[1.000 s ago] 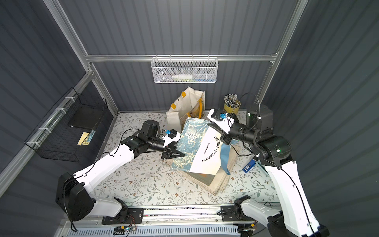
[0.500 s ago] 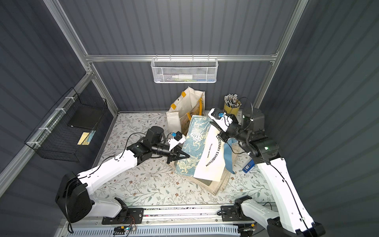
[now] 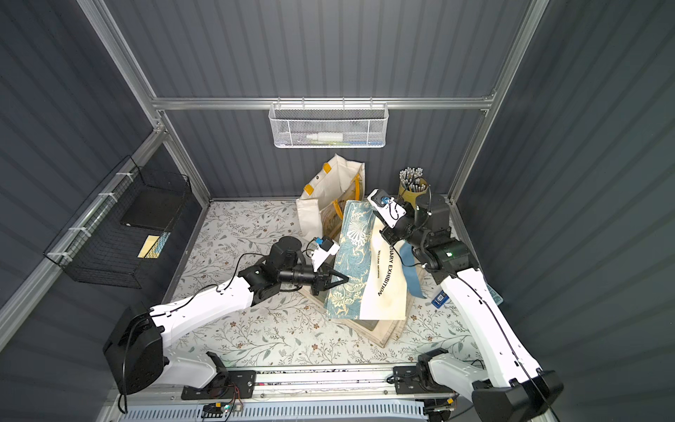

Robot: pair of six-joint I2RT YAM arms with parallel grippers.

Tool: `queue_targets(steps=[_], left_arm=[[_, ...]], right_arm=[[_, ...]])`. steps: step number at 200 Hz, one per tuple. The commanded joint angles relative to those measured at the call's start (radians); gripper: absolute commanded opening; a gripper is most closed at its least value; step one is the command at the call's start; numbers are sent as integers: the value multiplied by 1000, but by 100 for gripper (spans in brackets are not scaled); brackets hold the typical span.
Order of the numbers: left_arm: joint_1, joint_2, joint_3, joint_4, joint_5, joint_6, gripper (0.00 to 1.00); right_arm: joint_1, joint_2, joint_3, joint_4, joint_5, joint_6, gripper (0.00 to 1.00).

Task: Put away the canvas bag
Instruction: Place the canvas bag at the center of the board.

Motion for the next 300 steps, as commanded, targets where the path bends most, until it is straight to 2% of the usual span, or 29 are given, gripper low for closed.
queue_targets(steps=[1,11,27,52,60,73,88,128,150,173,197,209,222,235,259,276,288,290,294,300], left_arm=[[-16,-2,141,-113,-4,115,0],[-17,21,176,-66,-8,85,0],[-21,63,188,78,-40,-44,0],[-56,92,39,456,-183,-196,0],[-68,112,6,524,-238,-235,0],[-82,156,-21,601,-265,-312,0],[-112,189,-62,685,-320,-339,0],[-177,230,-164,834,-469,-367,0],[-193,292,-184,978,-485,-422,0],[-212,321,-169,1000,-496,-453,0],[-216,315,-147,919,-499,-495,0],[-218,302,-151,889,-511,-507,20],[-218,284,-168,884,-510,-512,26],[-219,265,-186,886,-514,-512,36],[-226,202,-263,895,-596,-508,82],[-227,163,-317,943,-611,-509,84],[-227,123,-322,915,-587,-480,85],[-227,114,-318,899,-581,-470,87],[-227,95,-308,857,-560,-447,98],[-227,65,-285,772,-539,-406,99]], right_arm=[[-8,10,-4,76,90,-20,0],[-8,35,35,104,102,-34,0],[-8,115,134,103,93,-75,0],[-6,227,231,50,38,-168,2],[-6,253,237,40,26,-189,2],[-1,286,232,30,21,-212,3],[12,312,201,30,32,-253,3],[117,420,184,20,98,-347,3],[184,495,211,-12,143,-404,3],[239,547,243,-41,155,-444,3],[288,566,228,-51,183,-465,2],[306,558,193,-46,176,-476,2],[319,542,150,-44,148,-486,1],[327,525,104,-27,128,-486,0],[328,480,-15,34,67,-442,0],[331,471,-64,31,57,-403,0],[330,477,-66,4,40,-395,0],[331,479,-67,-1,36,-398,0],[332,479,-70,-6,27,-403,0],[333,480,-75,-2,12,-399,0]])
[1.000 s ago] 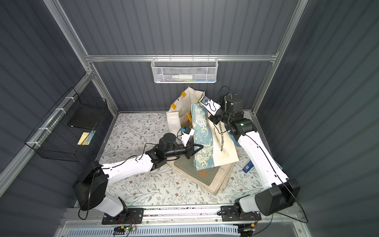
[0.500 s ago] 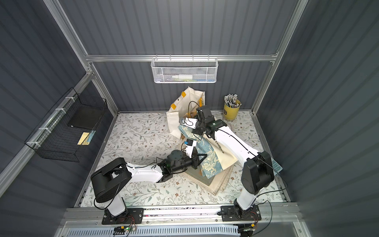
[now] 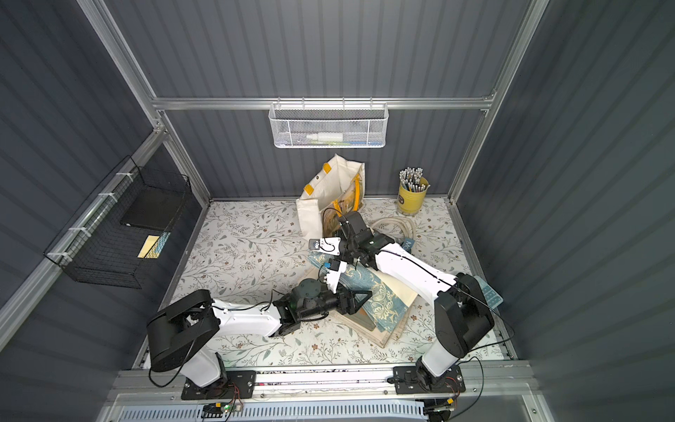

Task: Put away the canvas bag
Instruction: Place the canvas bag at the center of the board.

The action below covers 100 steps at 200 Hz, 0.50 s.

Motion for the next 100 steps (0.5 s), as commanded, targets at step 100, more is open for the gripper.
queue_targets(steps=[100], left_arm=[[15,-552,84,-676,-119,458,100]], right_arm=[[6,176,70,-80,-179,294,30]])
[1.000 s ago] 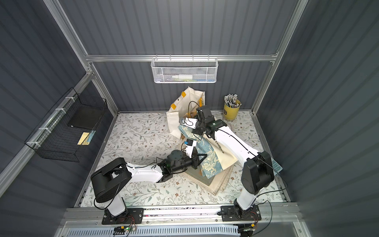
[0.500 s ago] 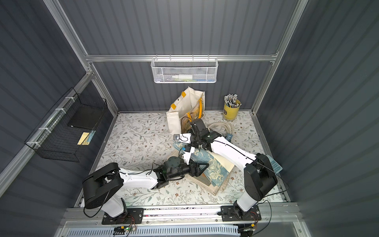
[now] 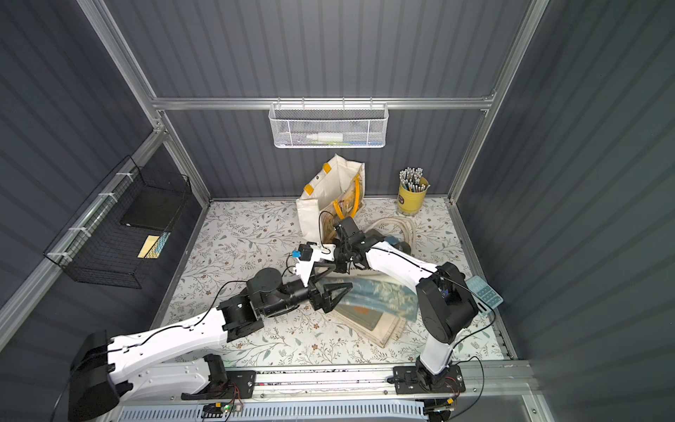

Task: Put away the canvas bag
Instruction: Place the canvas bag at the center of the board, then adjust the canvas bag at the center of the board.

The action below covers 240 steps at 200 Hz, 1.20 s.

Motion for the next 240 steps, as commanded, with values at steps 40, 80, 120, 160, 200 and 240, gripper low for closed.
queue_targets(steps=[40,80,120,160,200,240], left_arm=[[6,26,71,-336,-170,238,99],[15,123,204,-554,-266,235,99],[286,106,215,-618,-96,85,99],[496,474,483,-847,398,91,94],[509,765,723,-1004,629,165,71],[507,858,768,-1088,551,211,62]], right_arm=[[5,99,137,-55,70,335,31],[-113,-11,239,-35,-27,661,37],[-219,-213,67,106,0,855,43],[-374,-420,-73,14,184,1027,50],[-493,-628,-297,-9,209,1094,55],[-528,-674,-359,-45,239,1074,55]])
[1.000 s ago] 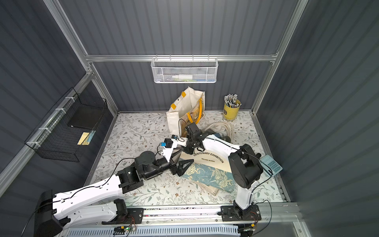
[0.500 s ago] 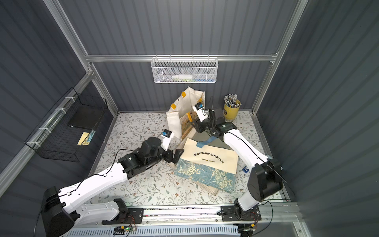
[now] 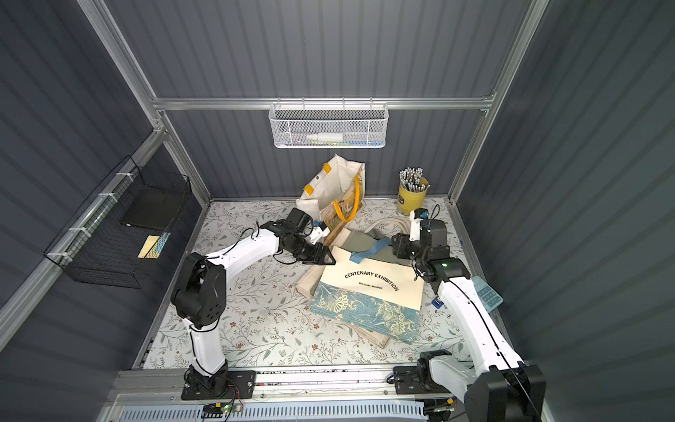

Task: Put away the canvas bag
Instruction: Adjust the canvas bag at the center of the board.

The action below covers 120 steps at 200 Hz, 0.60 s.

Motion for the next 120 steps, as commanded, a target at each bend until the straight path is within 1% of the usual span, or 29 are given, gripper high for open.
queue_targets(steps=[1,29,44,70,94,103,120], left_arm=[[1,-4,17,-110,21,37,62],[-2,29,9,-98,-8,12,61],[-4,46,12,-102,-3,12,59],[-10,50,11,-69,18,8,51],[-24,95,62,-94,48,14,37],[-32,111,83,-110,47,26,29],[-39,127,110,-129,43,38,11]], right_arm=[[-12,-13,-12,-30,28,8,55],[-17,10,-4,-37,31,-27,55],[-17,26,3,-38,28,-37,55],[-19,34,7,-35,27,-51,55],[-20,35,-4,-27,31,-58,55],[-21,35,-8,-25,31,-59,55],[-22,34,-17,-26,31,-59,55]])
